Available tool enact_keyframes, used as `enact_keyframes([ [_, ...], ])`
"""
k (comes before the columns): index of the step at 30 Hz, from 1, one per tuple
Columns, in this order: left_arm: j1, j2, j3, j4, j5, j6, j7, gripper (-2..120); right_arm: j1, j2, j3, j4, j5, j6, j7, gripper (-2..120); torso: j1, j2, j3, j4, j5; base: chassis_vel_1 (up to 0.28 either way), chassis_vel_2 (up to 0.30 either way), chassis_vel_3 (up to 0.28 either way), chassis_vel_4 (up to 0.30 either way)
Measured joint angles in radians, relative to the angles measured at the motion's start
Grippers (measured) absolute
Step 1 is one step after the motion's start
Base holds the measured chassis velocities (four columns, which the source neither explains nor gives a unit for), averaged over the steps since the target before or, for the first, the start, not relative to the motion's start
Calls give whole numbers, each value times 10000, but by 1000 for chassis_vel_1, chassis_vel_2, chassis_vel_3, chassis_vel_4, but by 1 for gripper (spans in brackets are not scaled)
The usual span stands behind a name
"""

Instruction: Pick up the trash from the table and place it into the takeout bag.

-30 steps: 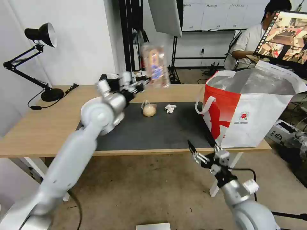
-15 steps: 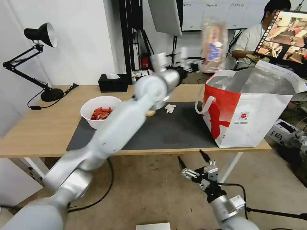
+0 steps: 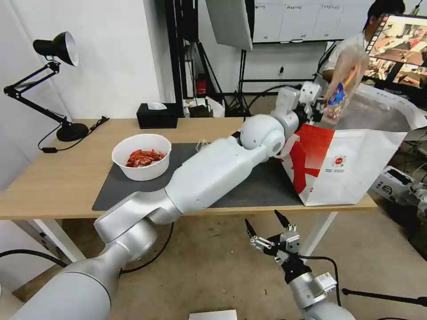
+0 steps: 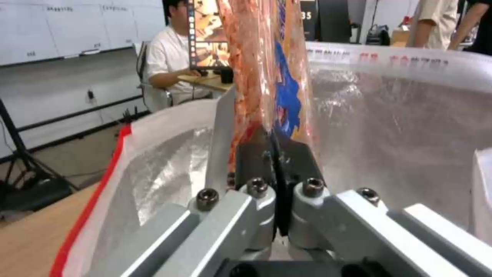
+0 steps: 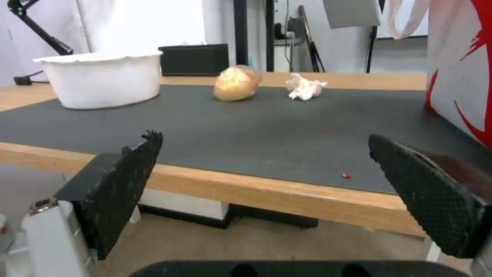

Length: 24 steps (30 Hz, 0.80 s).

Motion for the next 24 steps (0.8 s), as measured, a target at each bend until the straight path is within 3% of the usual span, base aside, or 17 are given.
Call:
enact_keyframes([
  [7, 3, 97, -207, -194, -769, -23, 179, 0, 38, -18, -14, -77, 26, -11, 3, 100, -1, 0, 0, 0, 0, 0, 0, 0, 0],
  [13, 95, 243, -450, -386, -2387, -66, -102, 23, 50, -45, -35, -90, 59, -19, -71, 100, -1, 0, 0, -1, -1, 0, 0, 0, 0],
  [18, 183, 394, -522, -674, -2856, -61, -140, 38, 96, -63, -58, -106, 77, -37, -77, 100, 0, 0, 0, 0, -1, 0, 0, 0, 0],
  [20, 229, 619, -607, -1124, -3184, -47, -243, 49, 111, -76, -71, -95, 93, -49, -77, 100, -1, 0, 0, -3, -1, 0, 0, 0, 0],
  [22, 251, 759, -657, -1366, -3278, -42, -328, 52, 103, -77, -54, -57, 104, -50, -77, 100, -1, 1, -1, -3, -1, 0, 0, 0, 0],
  [24, 496, 1304, -867, -2004, -3371, -35, -558, 64, 102, -77, 0, 32, 133, -51, -65, 100, -1, 1, -2, -3, -2, 0, 0, 0, 0],
])
